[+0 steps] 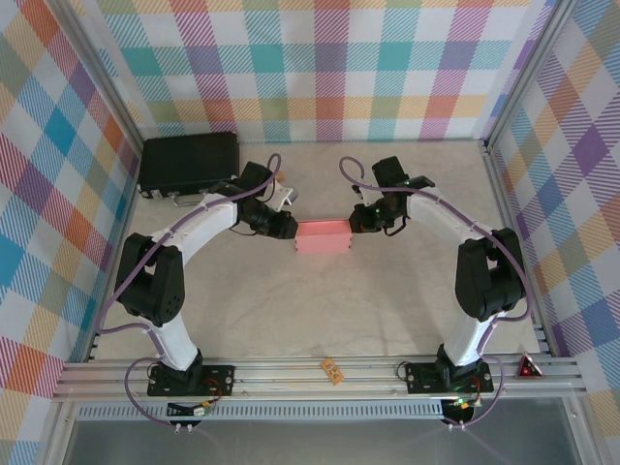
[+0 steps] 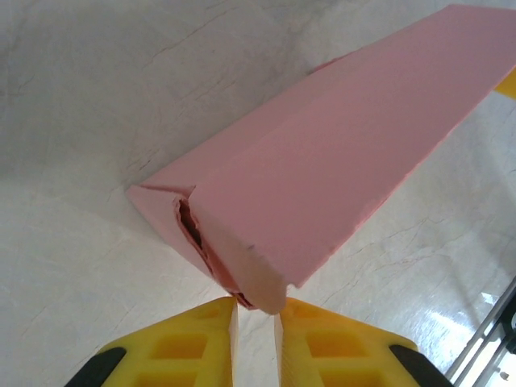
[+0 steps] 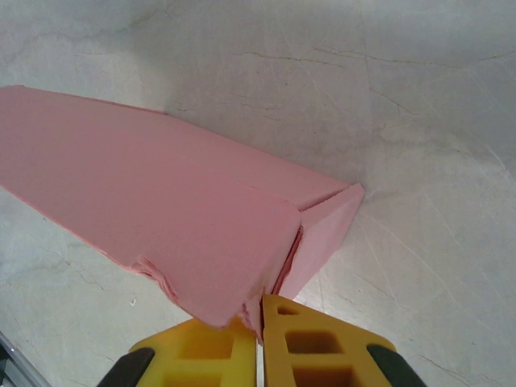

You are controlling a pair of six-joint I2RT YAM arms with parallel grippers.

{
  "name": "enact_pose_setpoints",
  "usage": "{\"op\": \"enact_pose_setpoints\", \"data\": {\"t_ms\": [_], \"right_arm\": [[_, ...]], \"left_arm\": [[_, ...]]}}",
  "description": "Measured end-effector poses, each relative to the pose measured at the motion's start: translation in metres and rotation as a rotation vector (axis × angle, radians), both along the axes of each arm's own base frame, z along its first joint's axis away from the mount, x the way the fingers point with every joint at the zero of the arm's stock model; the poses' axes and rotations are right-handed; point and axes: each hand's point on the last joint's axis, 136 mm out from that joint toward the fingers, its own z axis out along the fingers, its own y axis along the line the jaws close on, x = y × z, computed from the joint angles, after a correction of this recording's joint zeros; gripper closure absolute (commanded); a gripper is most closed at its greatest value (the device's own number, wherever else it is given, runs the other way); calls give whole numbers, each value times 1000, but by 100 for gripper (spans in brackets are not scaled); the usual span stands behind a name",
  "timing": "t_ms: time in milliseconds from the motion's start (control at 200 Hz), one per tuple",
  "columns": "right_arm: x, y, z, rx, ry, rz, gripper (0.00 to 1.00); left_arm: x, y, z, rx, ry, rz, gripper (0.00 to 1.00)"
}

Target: Fold the paper box

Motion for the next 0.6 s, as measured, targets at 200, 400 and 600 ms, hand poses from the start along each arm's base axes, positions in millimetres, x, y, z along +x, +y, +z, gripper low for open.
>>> {"op": "enact_pose_setpoints", "data": {"t_ms": [200,400,600], "right_arm": [[-2,1,0,-1,2,4,87],[-3,0,-2,-11,8,0,75],[-5,-3,-4,-21,6,-2,68]], "left_arm": [[-1,1,-3,4,8,0,81],[0,2,-6,12,9,3,82],[0,2,-6,13,10,4,82]]}}
